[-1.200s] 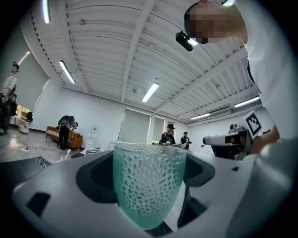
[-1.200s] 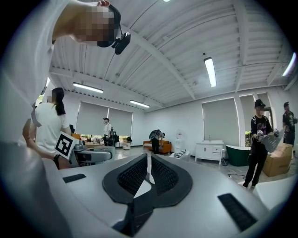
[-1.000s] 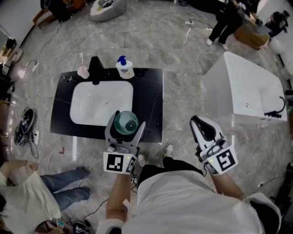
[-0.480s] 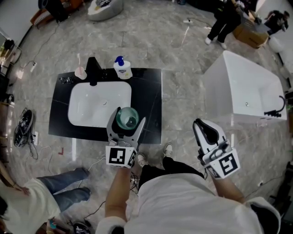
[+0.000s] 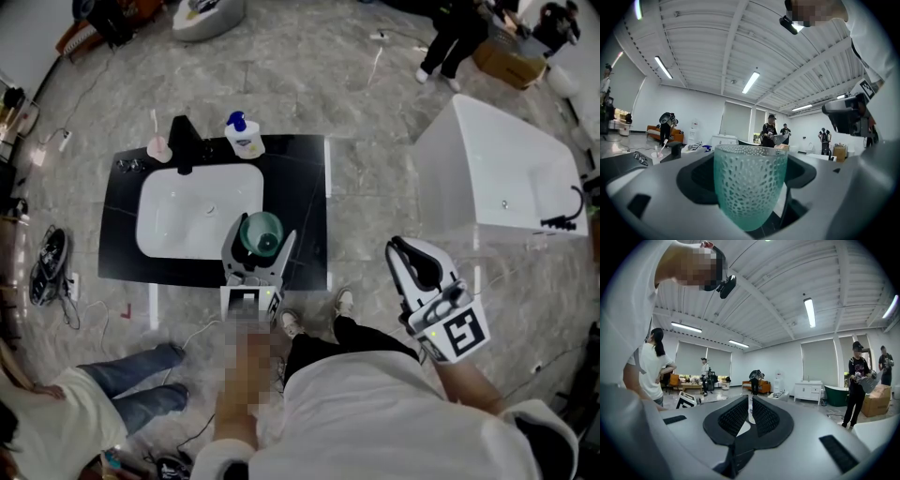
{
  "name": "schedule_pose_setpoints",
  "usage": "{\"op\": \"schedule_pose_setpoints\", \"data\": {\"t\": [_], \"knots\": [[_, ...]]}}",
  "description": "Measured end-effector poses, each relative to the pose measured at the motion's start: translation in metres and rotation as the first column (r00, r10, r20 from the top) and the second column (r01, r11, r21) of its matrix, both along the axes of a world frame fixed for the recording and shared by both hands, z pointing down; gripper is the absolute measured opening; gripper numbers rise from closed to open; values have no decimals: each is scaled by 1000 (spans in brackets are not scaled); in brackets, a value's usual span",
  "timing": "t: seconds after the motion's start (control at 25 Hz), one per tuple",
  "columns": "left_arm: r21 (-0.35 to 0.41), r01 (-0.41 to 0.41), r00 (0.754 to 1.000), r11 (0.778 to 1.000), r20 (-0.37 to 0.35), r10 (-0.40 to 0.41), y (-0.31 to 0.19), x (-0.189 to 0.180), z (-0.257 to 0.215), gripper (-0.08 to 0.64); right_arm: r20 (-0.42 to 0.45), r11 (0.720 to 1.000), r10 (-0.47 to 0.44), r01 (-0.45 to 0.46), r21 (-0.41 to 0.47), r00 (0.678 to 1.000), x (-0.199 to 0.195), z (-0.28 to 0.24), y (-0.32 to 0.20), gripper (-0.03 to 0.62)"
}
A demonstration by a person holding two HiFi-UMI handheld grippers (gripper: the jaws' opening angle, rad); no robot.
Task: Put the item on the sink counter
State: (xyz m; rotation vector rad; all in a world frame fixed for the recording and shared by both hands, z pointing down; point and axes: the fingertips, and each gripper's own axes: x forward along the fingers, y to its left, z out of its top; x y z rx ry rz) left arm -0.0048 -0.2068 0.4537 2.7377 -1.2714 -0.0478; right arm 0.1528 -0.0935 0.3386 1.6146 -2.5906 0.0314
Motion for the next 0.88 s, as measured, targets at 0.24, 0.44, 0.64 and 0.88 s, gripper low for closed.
{"op": "schedule_pose_setpoints", "data": {"t": [0.24, 0.44, 0.64, 0.88], "knots": [[-20, 49, 997, 999, 60, -48, -17, -3, 26, 385, -4, 1000, -1, 1, -7, 1000, -1, -1, 0, 51], [-36, 57, 995, 998, 85, -54, -29, -3, 45, 385, -8, 1000, 12, -12, -11, 1000, 2, 3, -2, 51], [-44, 60, 992, 997, 116, -55, -37, -2, 66, 385, -11, 999, 29, -29, -29, 1000, 4, 6, -3, 51], [-47, 79, 989, 996, 125, -73, -47, -3, 79, 385, -16, 998, 27, -27, -48, 1000, 4, 9, -3, 51]]}}
